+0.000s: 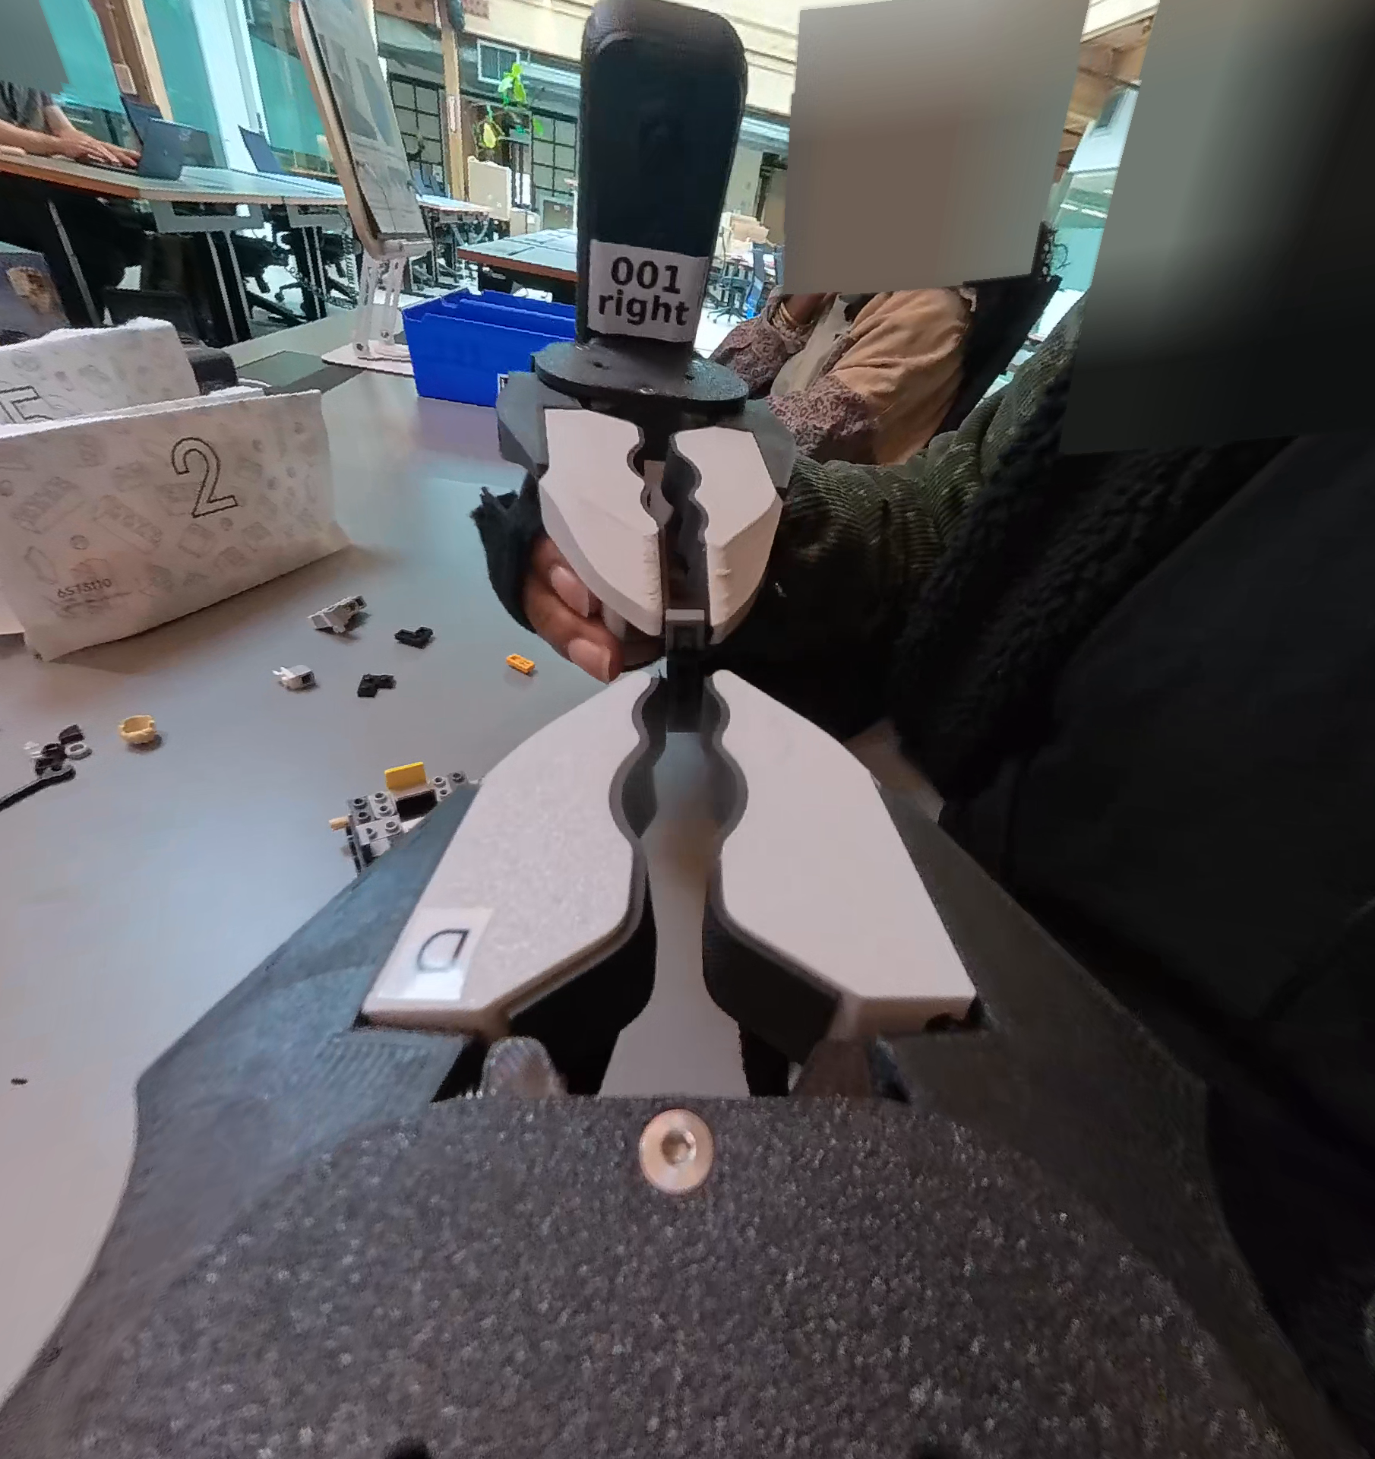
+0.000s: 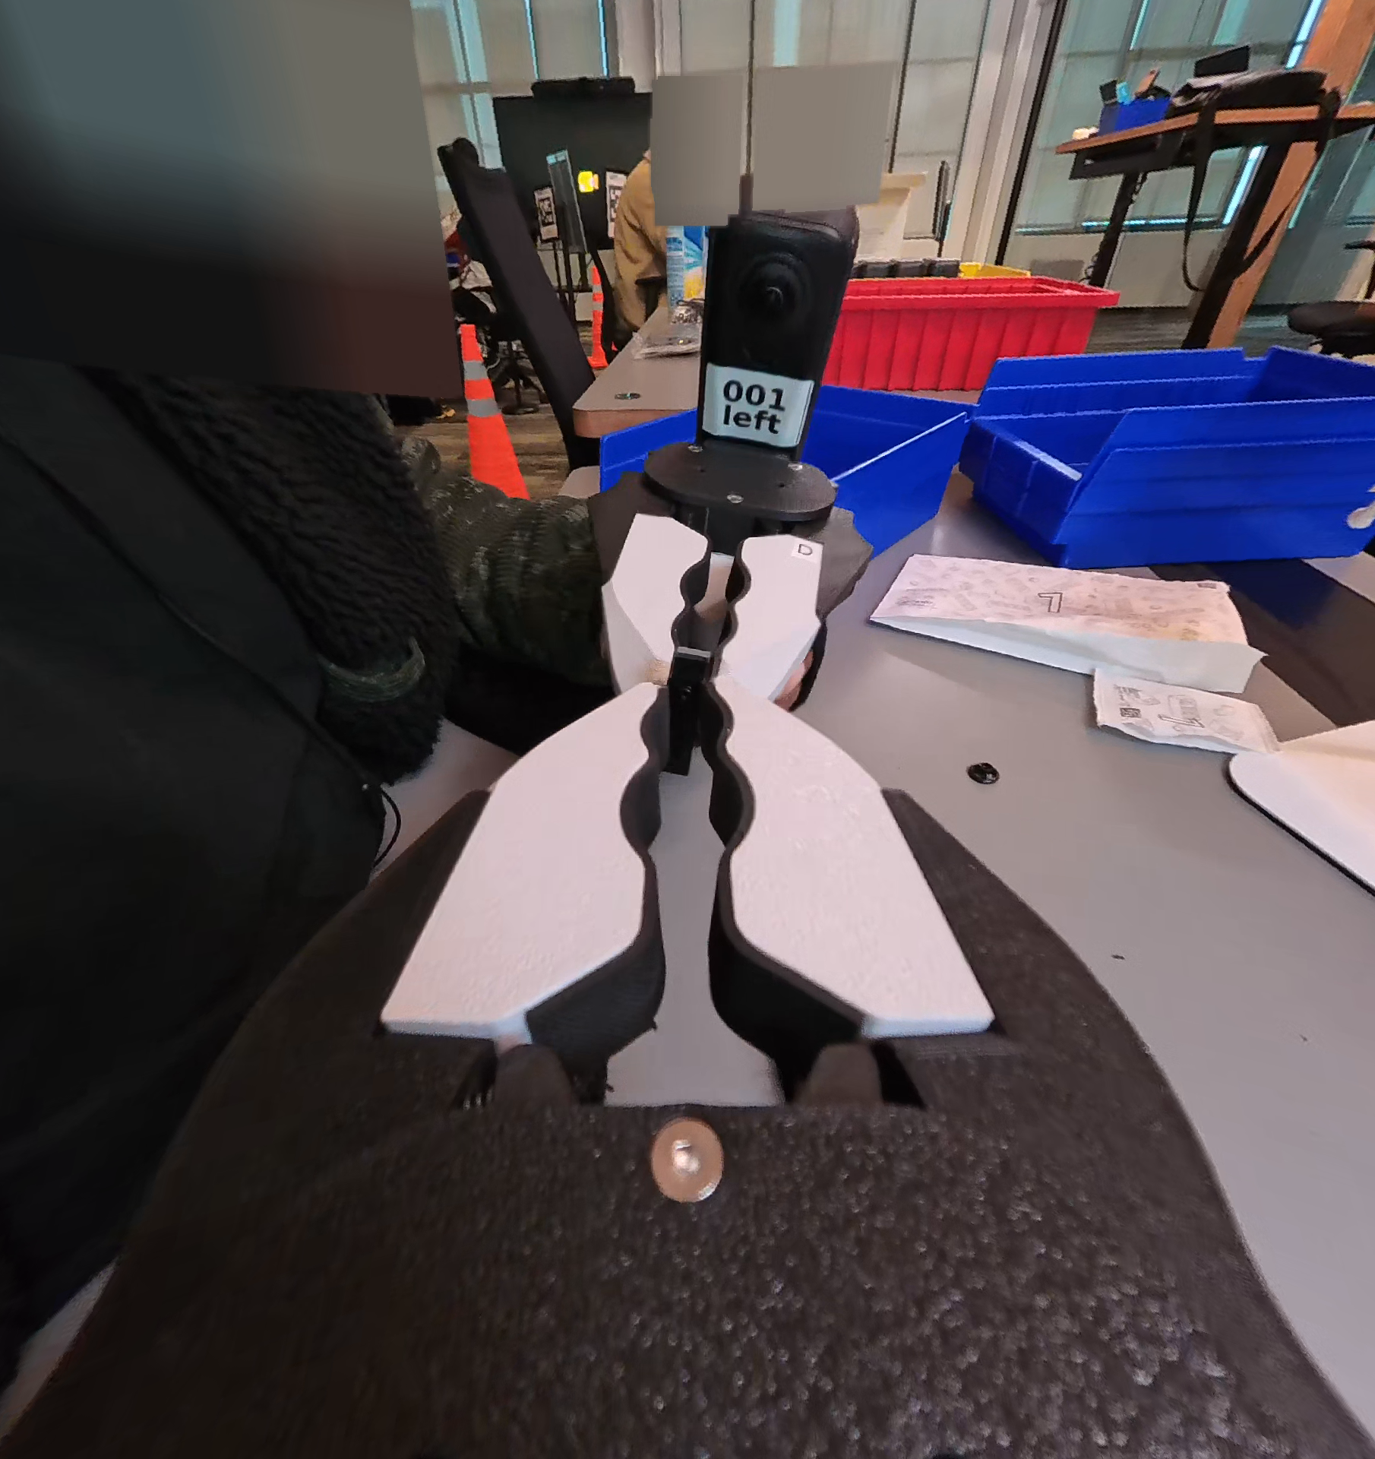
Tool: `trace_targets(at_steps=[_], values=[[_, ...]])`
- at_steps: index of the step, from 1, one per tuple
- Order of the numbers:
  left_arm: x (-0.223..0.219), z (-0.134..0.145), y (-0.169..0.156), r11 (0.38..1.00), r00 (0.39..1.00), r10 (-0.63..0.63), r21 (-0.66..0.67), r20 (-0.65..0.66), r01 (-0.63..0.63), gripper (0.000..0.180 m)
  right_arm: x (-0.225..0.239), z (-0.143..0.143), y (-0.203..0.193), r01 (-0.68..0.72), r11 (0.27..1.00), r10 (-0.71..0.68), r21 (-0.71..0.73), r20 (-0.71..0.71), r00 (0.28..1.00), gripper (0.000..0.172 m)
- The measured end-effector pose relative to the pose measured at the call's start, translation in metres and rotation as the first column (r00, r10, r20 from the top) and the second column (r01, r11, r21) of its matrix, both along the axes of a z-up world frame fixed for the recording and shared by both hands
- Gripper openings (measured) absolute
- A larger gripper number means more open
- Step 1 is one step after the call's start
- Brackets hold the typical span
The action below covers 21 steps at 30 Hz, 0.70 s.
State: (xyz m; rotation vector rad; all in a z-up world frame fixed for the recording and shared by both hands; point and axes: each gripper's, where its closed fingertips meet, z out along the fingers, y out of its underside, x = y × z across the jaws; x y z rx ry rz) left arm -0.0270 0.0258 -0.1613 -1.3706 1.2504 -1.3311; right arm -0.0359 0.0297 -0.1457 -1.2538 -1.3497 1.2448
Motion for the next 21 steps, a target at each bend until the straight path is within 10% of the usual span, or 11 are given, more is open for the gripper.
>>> trace_targets(at_steps=[21], values=[[0.0002,-0.0027,0.0028,1.000,1.000,0.023,0.007,-0.020,-0.023,0.008,-0.0028,-0.0024,0.0024,0.030,0.999,-0.030,0.017,0.023,0.999,0.008]])
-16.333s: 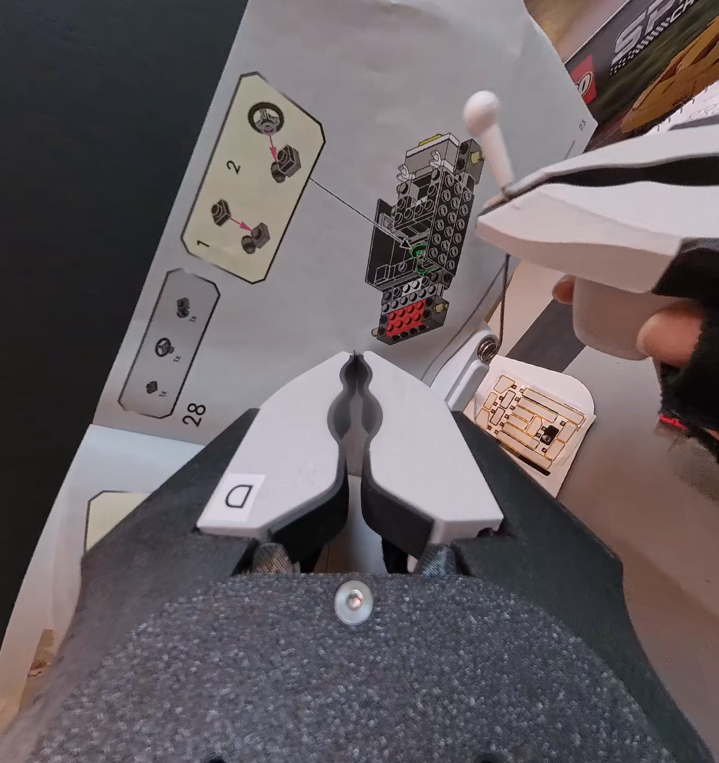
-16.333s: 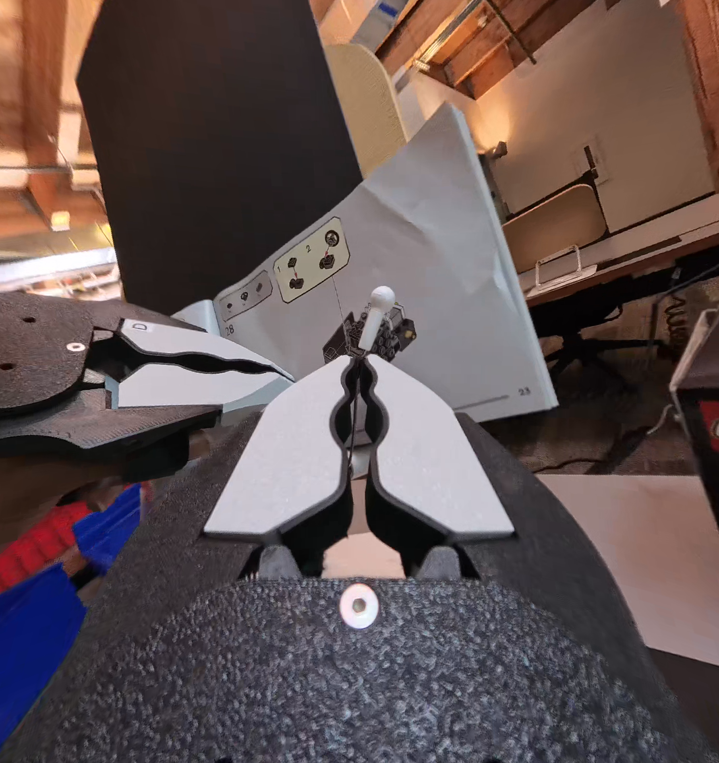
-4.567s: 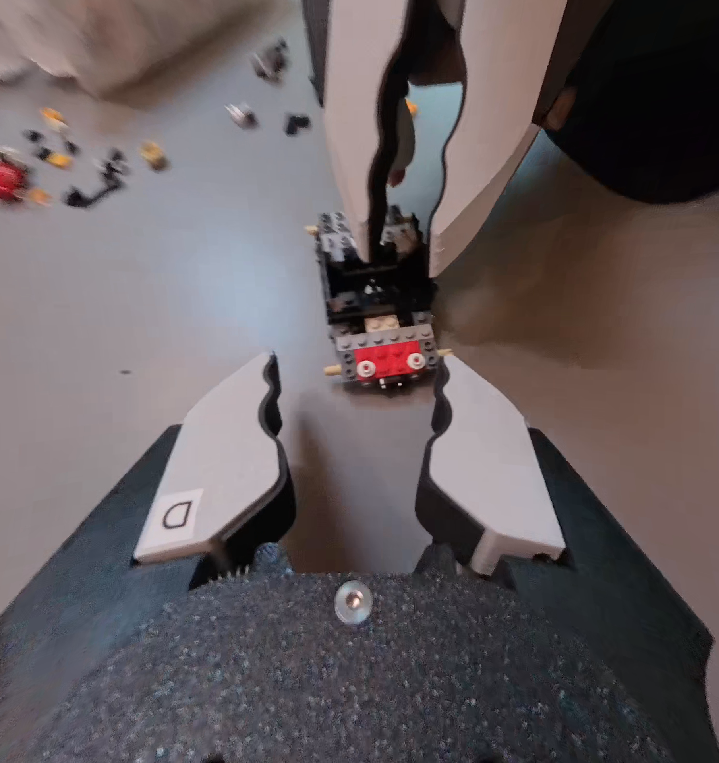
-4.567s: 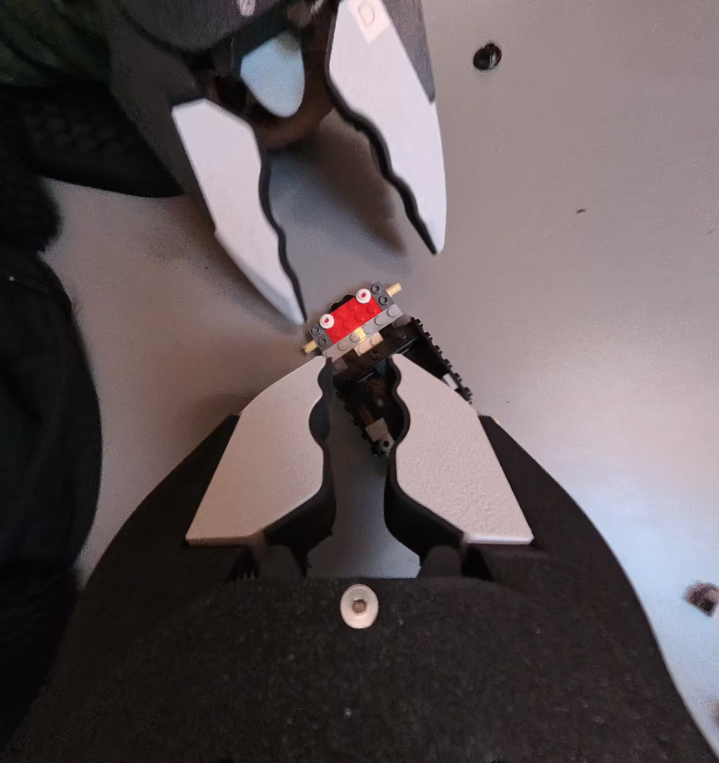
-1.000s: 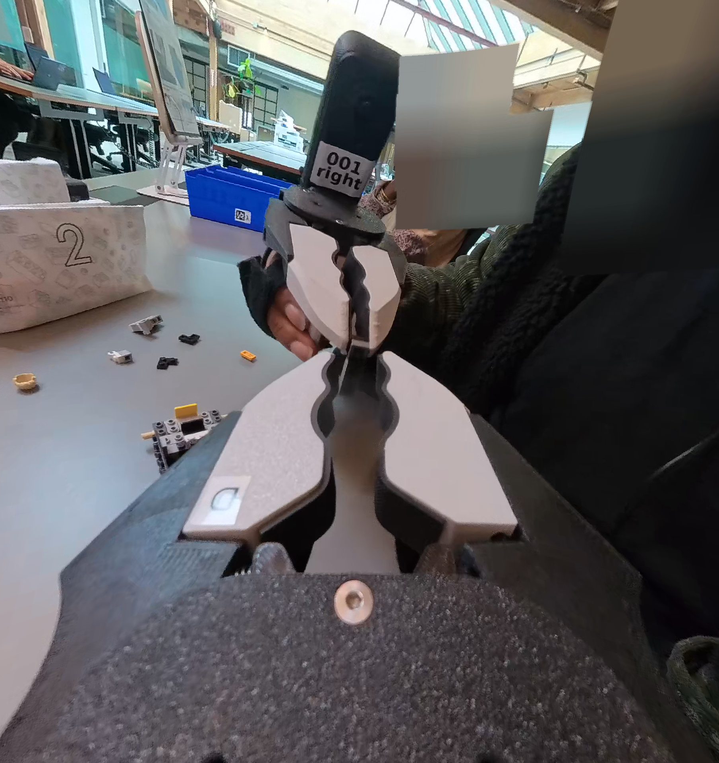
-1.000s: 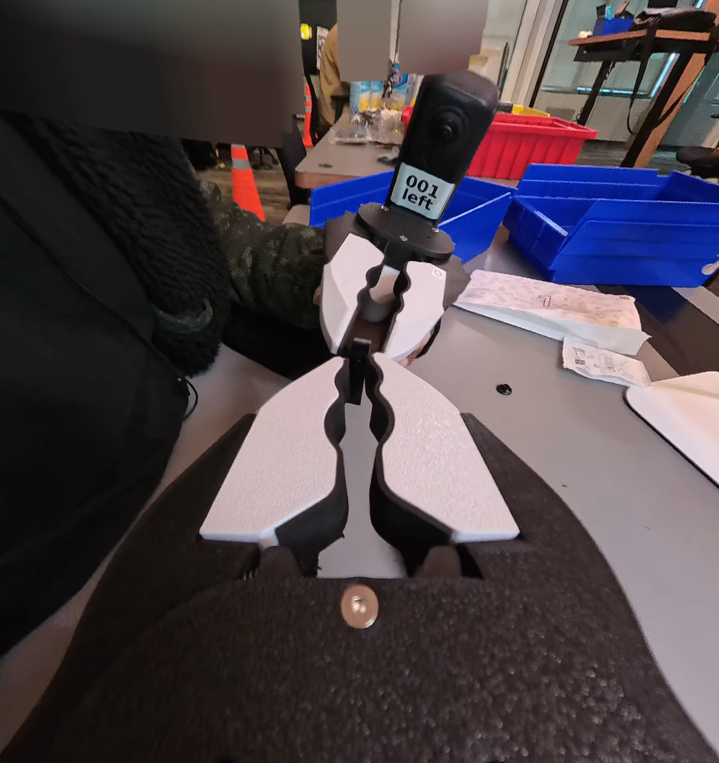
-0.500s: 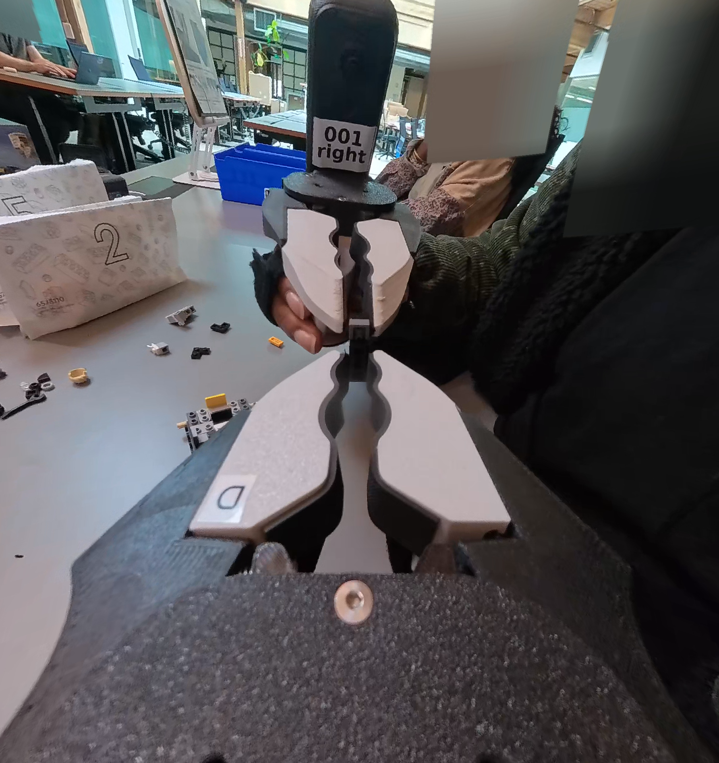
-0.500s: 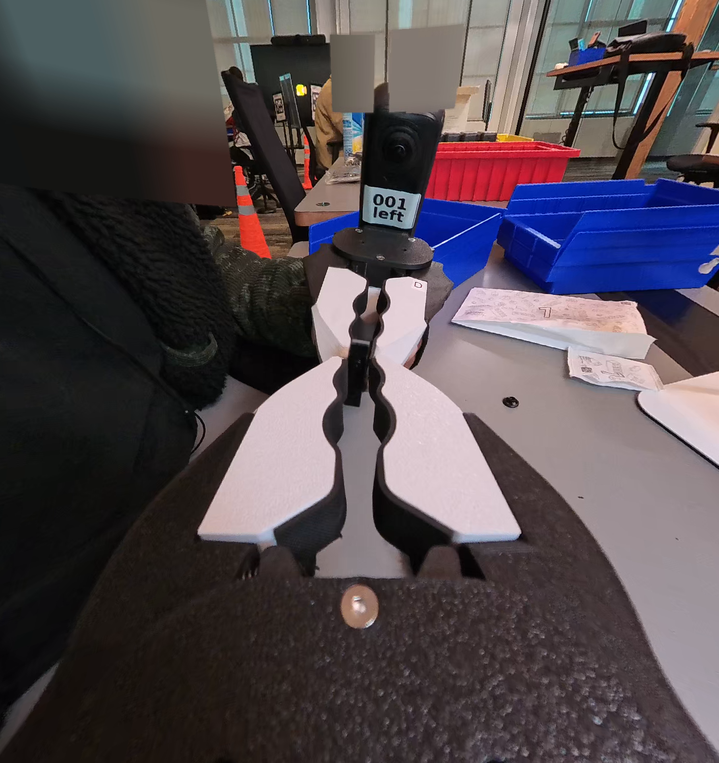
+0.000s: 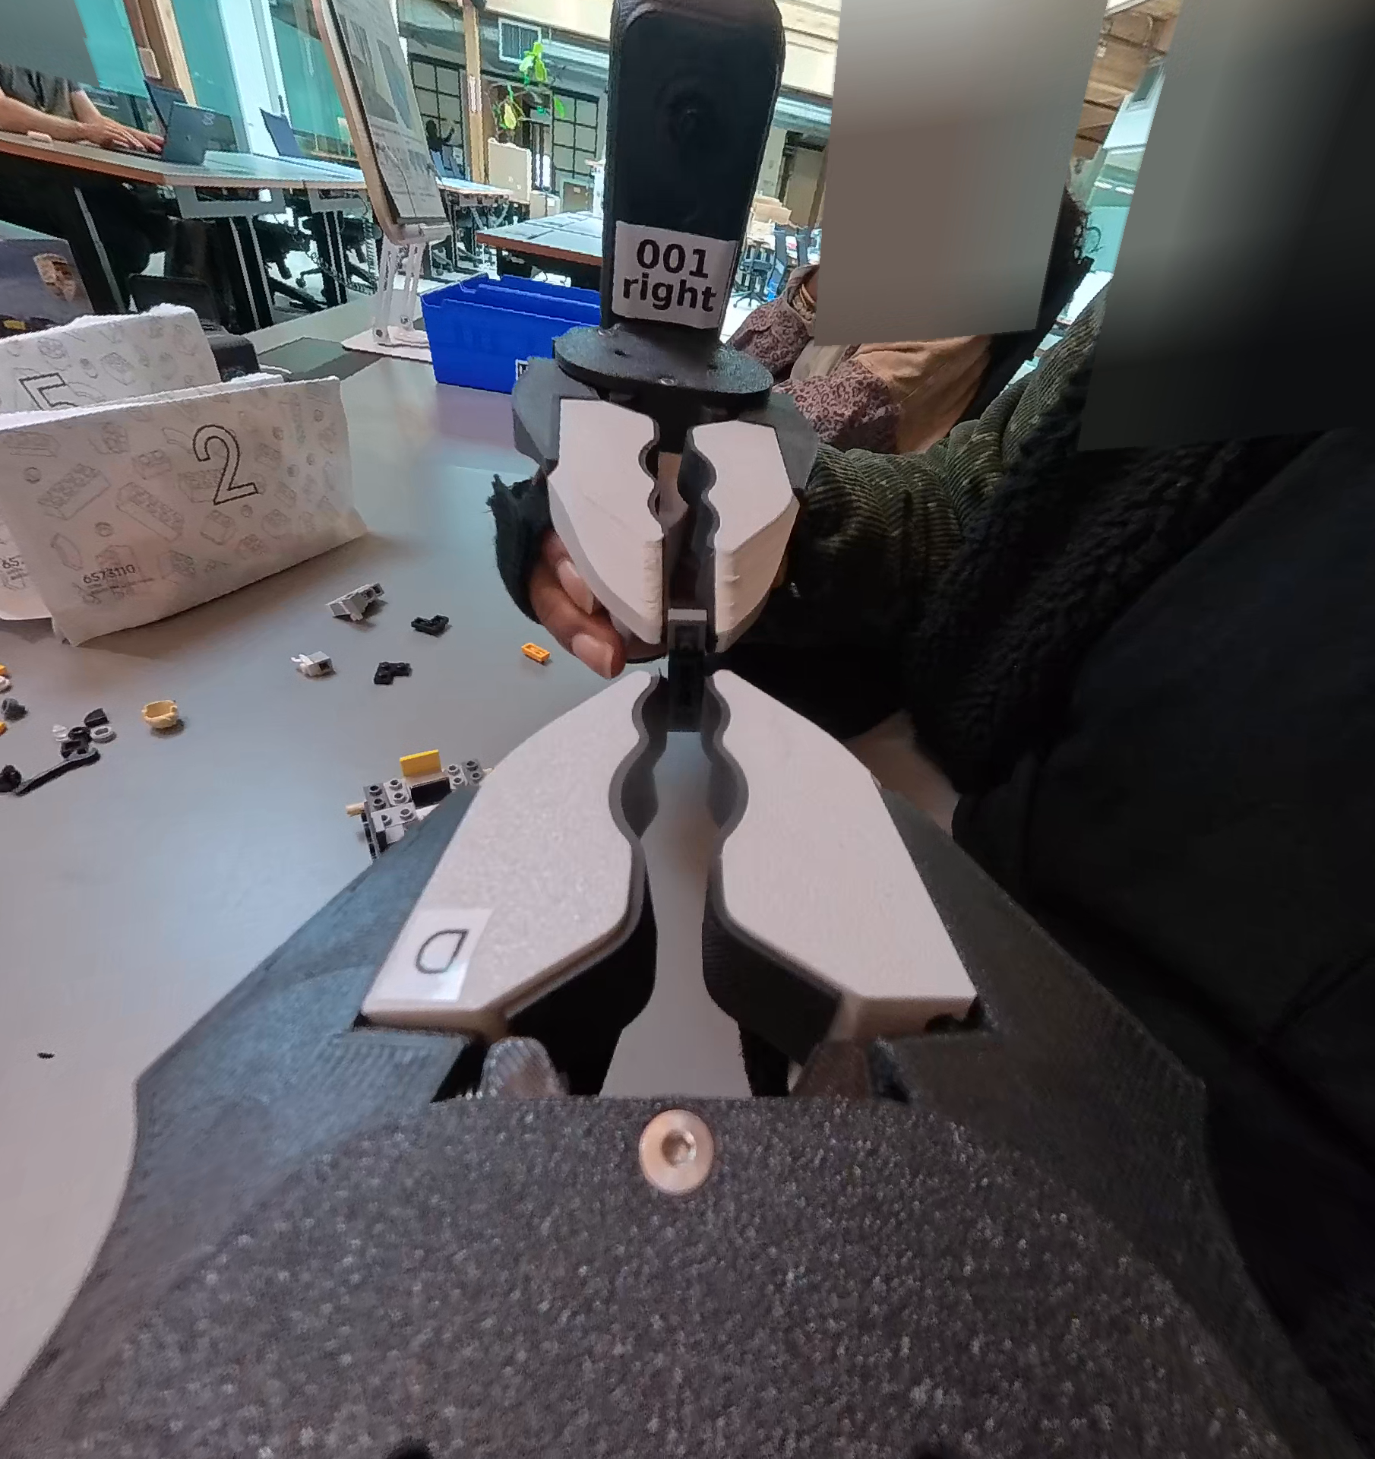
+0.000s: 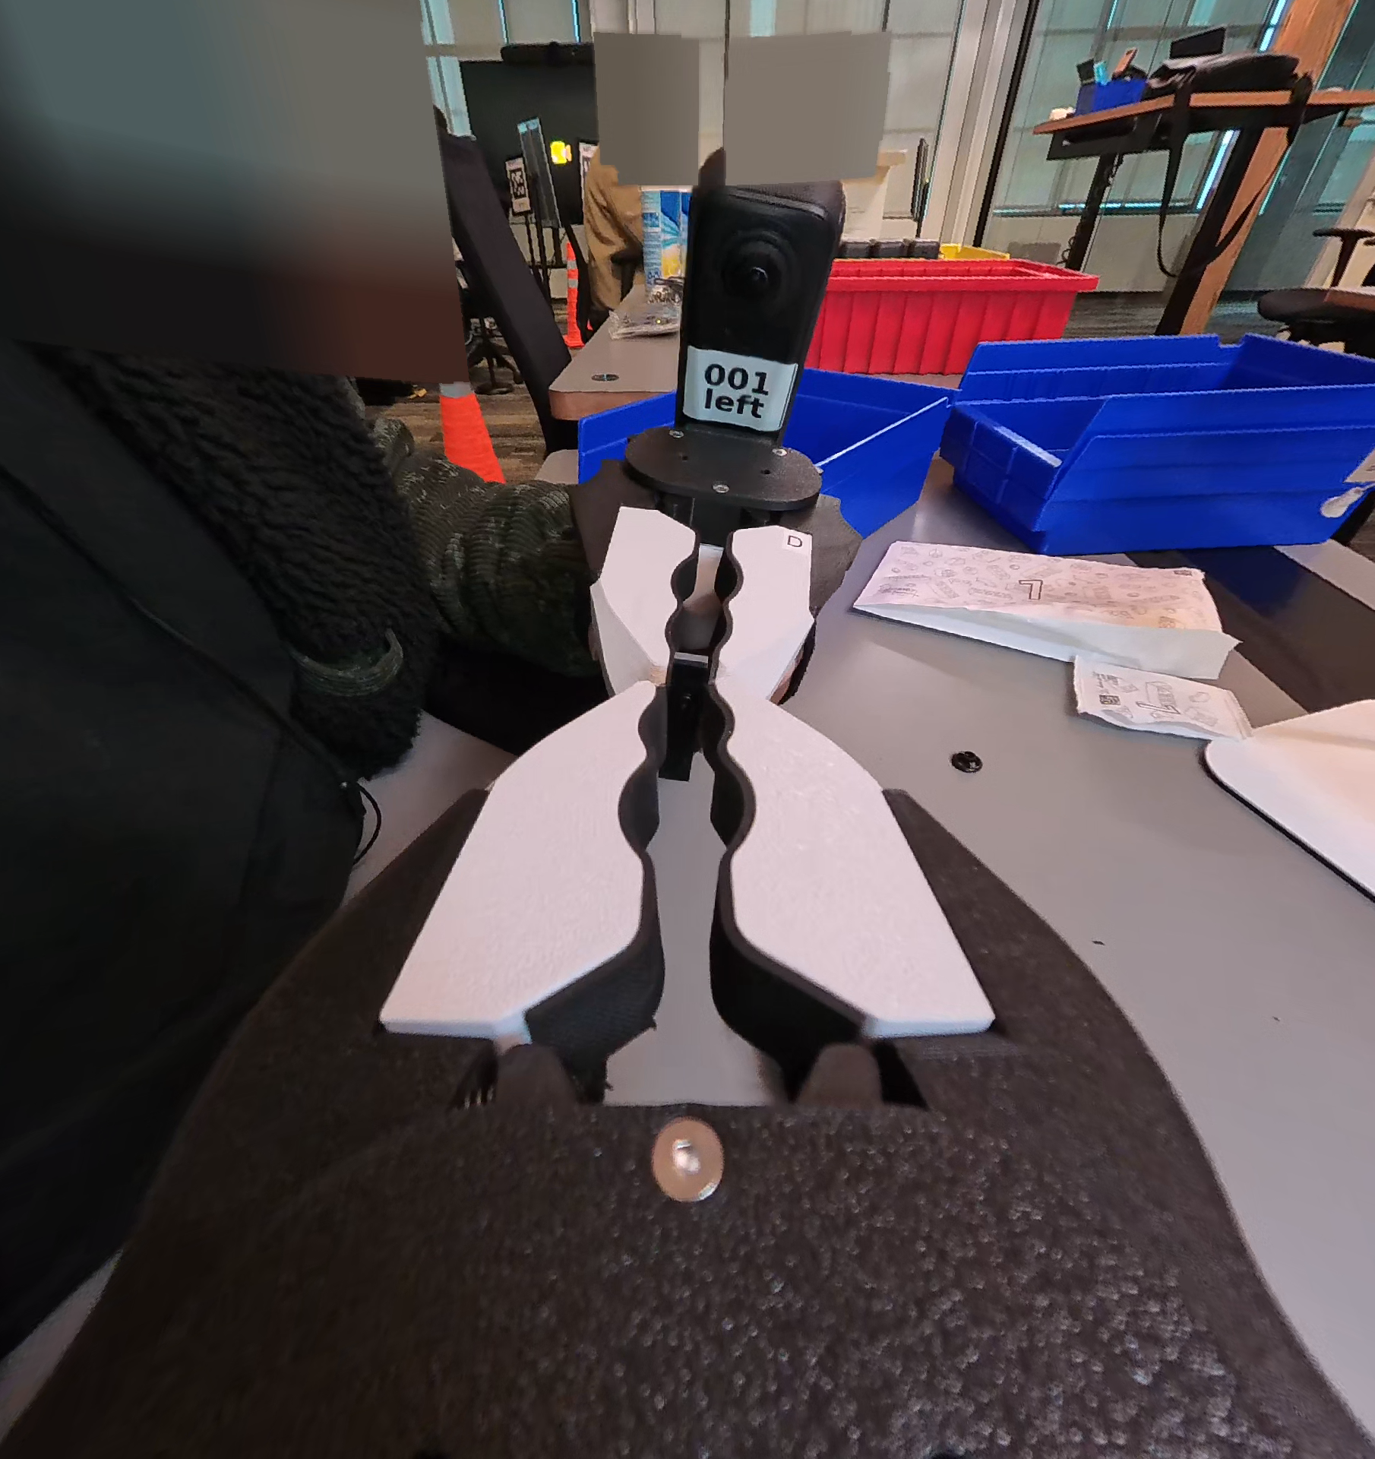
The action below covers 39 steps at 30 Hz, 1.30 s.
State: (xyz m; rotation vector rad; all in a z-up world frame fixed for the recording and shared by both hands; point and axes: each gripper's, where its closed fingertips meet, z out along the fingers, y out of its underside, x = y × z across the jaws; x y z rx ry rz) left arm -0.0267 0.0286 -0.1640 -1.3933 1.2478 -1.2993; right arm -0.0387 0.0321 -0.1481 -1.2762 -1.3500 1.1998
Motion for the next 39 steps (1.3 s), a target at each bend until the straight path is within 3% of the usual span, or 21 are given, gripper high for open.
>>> trace_targets(at_steps=[4,6,12,19,22,26,30,39], values=[[0.000,0.002,0.002,0.999,0.999,0.025,0.025,0.020,-0.025,0.007,0.000,0.001,0.002,0.007,1.000,-0.008,-0.017,-0.015,1.000,0.008],[0.001,0.005,0.002,0.999,0.999,0.026,0.025,0.036,-0.027,0.016,-0.001,0.000,0.003,0.015,1.000,-0.015,-0.022,-0.018,1.000,0.008],[-0.001,0.007,0.002,0.997,0.999,0.041,0.070,0.022,-0.043,0.009,-0.004,0.003,0.000,0.002,1.000,-0.003,-0.029,-0.047,0.999,0.008],[-0.003,0.022,0.003,0.999,0.991,0.049,-0.001,0.126,-0.049,0.008,0.000,0.013,0.001,-0.018,0.998,0.009,-0.065,-0.134,0.991,0.008],[-0.035,0.057,0.016,0.995,0.944,0.083,-0.076,0.318,-0.061,0.009,0.017,0.009,0.021,0.037,0.993,-0.054,-0.114,-0.150,0.987,0.007],[-0.040,0.040,0.029,0.989,0.963,0.134,-0.085,0.235,-0.117,0.009,0.010,0.006,0.019,0.031,0.995,-0.042,-0.096,-0.119,0.992,0.008],[-0.040,0.023,0.039,0.984,0.975,0.152,-0.114,0.165,-0.134,0.009,-0.001,-0.024,0.010,0.011,0.999,-0.010,-0.031,0.042,0.999,0.008],[-0.034,0.006,0.035,0.989,0.989,0.120,-0.102,0.088,-0.111,0.008,-0.004,-0.041,0.023,0.092,0.996,-0.092,0.010,0.122,0.988,0.008]])
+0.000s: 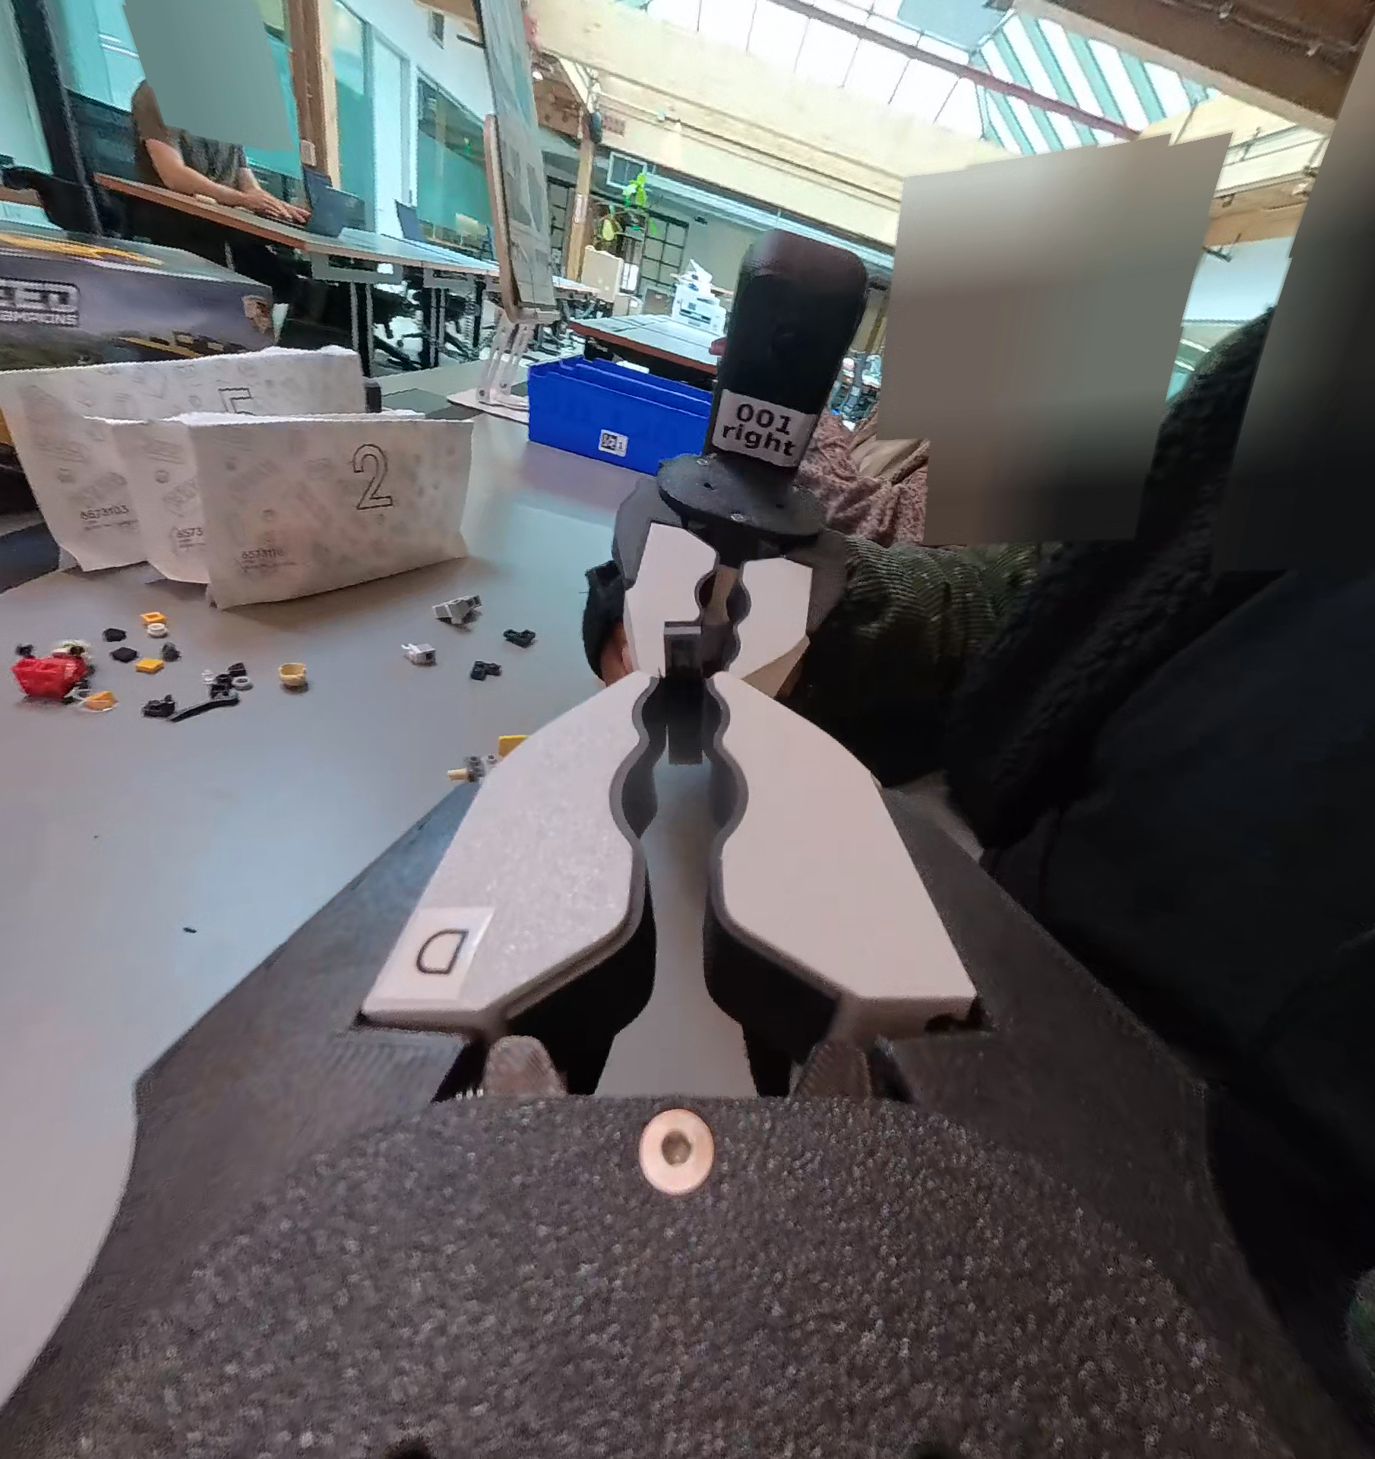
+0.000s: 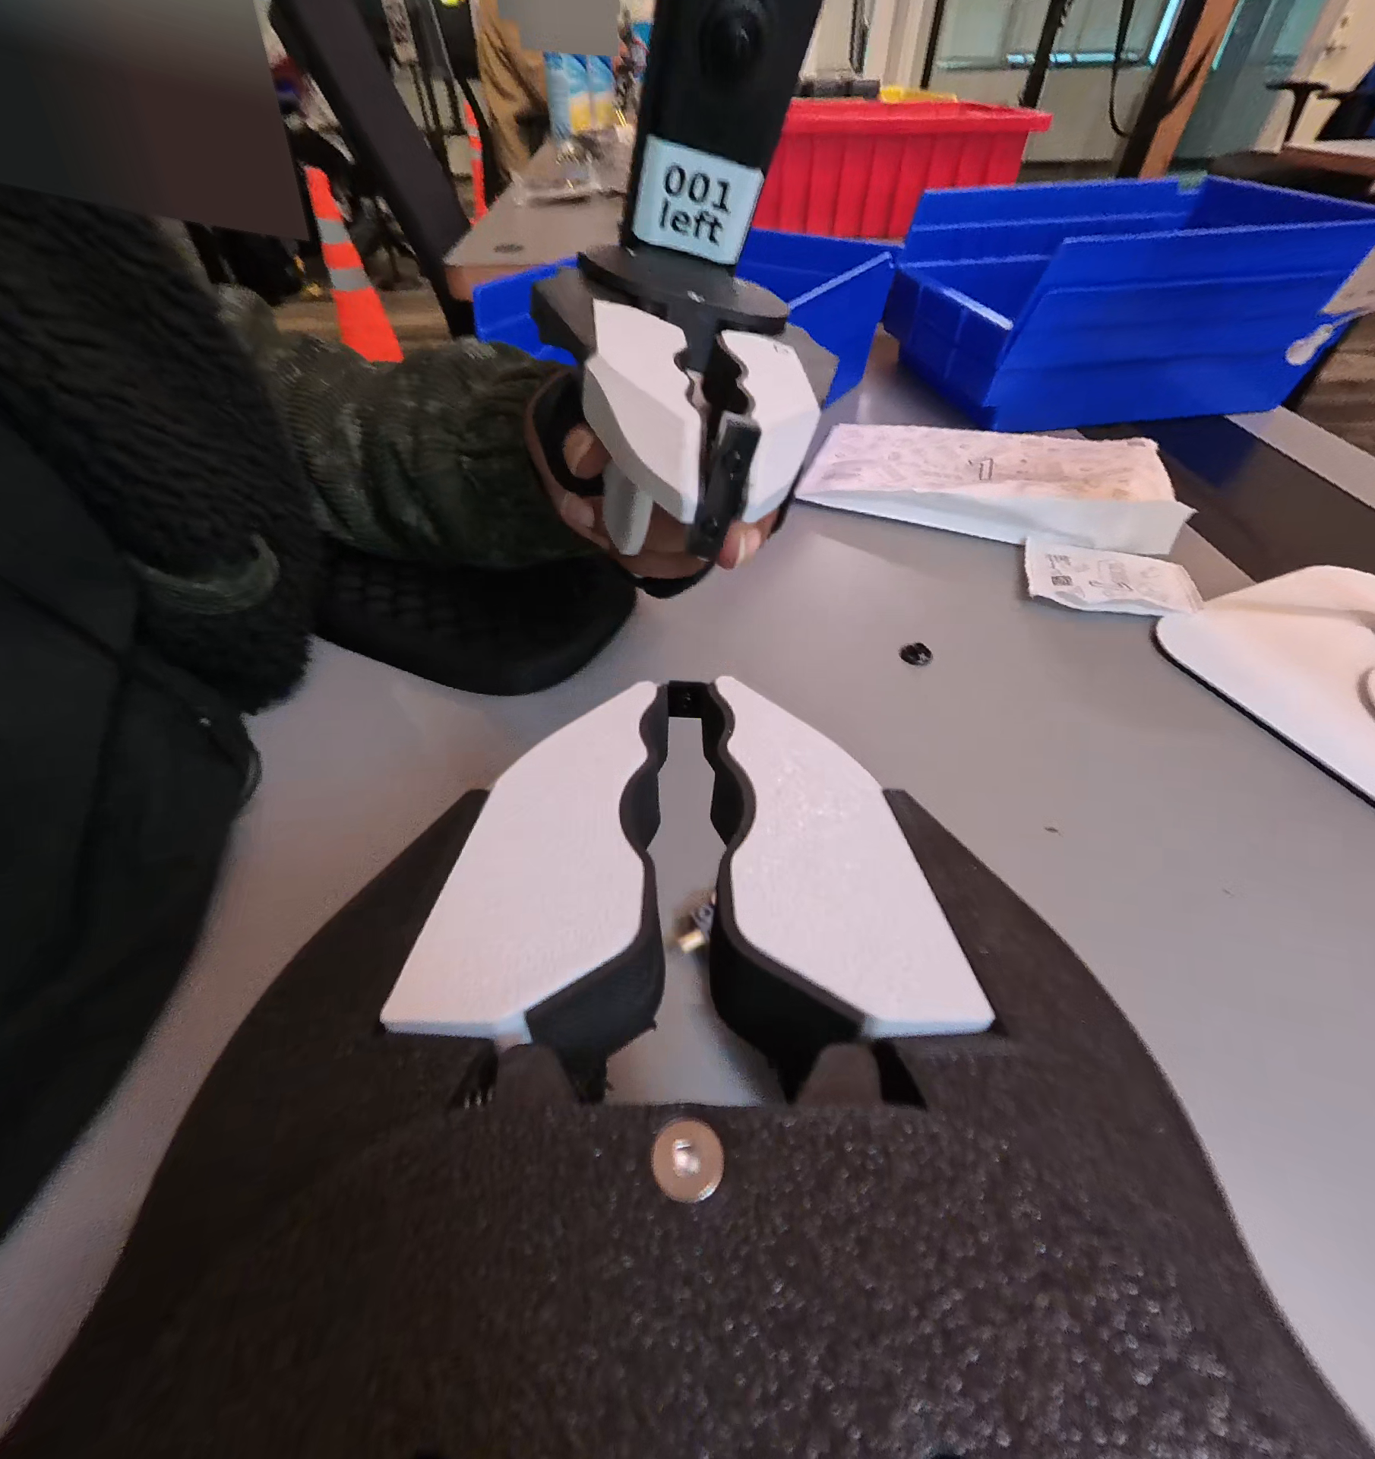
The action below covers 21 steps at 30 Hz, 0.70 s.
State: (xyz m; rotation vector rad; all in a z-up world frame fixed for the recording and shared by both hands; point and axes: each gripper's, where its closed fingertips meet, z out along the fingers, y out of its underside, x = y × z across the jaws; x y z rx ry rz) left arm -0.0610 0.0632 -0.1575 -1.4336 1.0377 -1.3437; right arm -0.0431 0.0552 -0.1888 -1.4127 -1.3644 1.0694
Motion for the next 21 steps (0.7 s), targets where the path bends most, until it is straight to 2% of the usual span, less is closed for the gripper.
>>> trace_targets(at_steps=[7,12,21], values=[[-0.017,-0.007,0.036,0.978,0.979,0.204,-0.035,-0.020,-0.205,0.007,-0.019,-0.029,0.029,0.035,0.993,-0.060,0.115,0.230,0.971,0.008],[-0.027,-0.017,0.046,0.969,0.967,0.243,-0.028,-0.075,-0.246,0.008,-0.038,-0.052,0.055,0.015,0.977,-0.101,0.211,0.406,0.908,0.008],[-0.024,-0.058,0.043,0.976,0.956,0.143,-0.124,-0.255,-0.179,0.008,-0.056,-0.047,0.058,0.022,0.974,-0.104,0.224,0.358,0.928,0.014]])
